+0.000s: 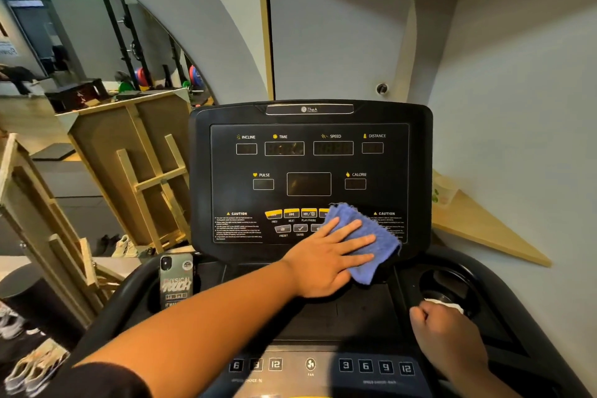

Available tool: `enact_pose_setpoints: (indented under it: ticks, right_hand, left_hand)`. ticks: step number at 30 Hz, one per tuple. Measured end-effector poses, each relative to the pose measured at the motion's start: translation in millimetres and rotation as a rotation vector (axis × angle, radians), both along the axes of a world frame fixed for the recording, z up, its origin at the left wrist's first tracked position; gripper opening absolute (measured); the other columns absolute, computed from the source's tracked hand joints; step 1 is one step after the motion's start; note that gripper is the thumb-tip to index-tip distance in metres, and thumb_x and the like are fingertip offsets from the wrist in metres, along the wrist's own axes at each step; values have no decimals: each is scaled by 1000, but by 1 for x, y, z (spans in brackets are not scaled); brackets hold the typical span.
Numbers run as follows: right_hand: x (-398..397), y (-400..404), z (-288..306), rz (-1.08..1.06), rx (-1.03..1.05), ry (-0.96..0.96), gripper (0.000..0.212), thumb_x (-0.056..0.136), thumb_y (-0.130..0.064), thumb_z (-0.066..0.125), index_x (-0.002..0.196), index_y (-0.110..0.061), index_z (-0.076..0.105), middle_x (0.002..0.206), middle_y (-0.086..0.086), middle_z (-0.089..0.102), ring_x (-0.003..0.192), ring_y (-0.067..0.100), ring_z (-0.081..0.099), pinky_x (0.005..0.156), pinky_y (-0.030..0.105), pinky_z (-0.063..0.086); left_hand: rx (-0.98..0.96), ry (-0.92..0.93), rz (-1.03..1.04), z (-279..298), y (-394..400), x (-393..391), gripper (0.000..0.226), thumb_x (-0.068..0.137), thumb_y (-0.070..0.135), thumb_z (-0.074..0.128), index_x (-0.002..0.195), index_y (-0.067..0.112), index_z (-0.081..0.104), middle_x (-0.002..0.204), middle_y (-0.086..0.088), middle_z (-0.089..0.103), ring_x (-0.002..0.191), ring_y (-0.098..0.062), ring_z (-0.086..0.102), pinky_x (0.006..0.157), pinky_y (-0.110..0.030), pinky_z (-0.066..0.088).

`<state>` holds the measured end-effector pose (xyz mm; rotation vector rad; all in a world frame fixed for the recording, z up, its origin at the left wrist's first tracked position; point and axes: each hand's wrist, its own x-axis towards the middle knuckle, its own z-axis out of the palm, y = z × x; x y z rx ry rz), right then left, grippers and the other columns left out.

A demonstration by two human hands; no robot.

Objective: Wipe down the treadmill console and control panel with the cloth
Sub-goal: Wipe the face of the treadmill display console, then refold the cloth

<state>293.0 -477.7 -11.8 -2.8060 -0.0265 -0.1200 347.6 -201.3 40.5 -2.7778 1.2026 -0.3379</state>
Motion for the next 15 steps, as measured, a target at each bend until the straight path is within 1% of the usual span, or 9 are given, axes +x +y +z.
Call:
enact_pose_setpoints:
  ticks: [2,4,6,7,9,10,11,13,15]
  right_hand:
    - [0,1,-1,-33,24,-13,35,92,-35,46,62,-19,54,59,-3,56,61,17,56,58,31,44]
    - [1,1,0,-48,47,23,34,91,-33,47,61,-18,54,60,-4,55,64,17,56,63,31,45]
    - [2,-1,6,-32,121,108,28,89,-33,49,65,-20,55,64,-4,59,68,15,58,69,34,50]
    - [2,-1,10,-22,219,130,24,89,-30,52,67,-22,57,66,-5,61,69,14,59,72,36,51]
    - [-2,-5,29,-32,484,109,17,90,-24,59,74,-28,64,75,-7,67,76,11,64,76,35,53]
    - [-4,-3,41,-37,621,85,15,92,-23,60,81,-30,67,82,-6,69,81,12,66,78,34,53]
    - [-7,-2,55,-49,775,72,14,94,-25,58,88,-30,69,90,-2,71,88,14,67,82,34,53]
    - [-15,7,84,-30,1184,158,24,100,-35,48,106,-28,70,107,5,73,100,18,68,91,41,52]
    - [-25,18,107,111,1590,356,45,101,-50,38,122,-23,67,120,8,70,113,23,66,100,49,47]
  left_hand:
    - [-23,16,14,3,-26,2,53,106,42,28,156,29,38,169,2,21,158,-24,-6,126,-53,-6]
    - [-134,107,46,10,-48,-5,52,106,40,27,153,26,44,167,0,28,158,-24,-2,126,-49,-8]
    - [-372,295,90,23,-66,-16,48,106,34,32,149,22,49,159,-3,44,156,-24,17,127,-44,2]
    - [-515,390,116,28,-70,-23,45,106,31,34,145,21,54,149,-4,55,148,-23,35,125,-40,15]
    - [-828,554,211,48,-83,-40,35,108,26,37,126,19,66,121,-3,70,116,-18,59,104,-32,40]
    - [-951,653,297,58,-86,-49,32,108,24,38,112,18,69,107,0,71,104,-16,62,94,-32,45]
    - [-1065,750,398,69,-88,-56,31,109,23,39,101,19,69,97,2,70,99,-15,63,92,-33,48]
    - [-1378,996,537,78,-87,-72,28,107,27,45,98,22,70,95,-1,75,102,-19,69,100,-38,51]
    - [-1733,1243,536,84,-83,-89,29,105,32,49,113,18,73,108,-7,78,110,-23,71,106,-45,50]
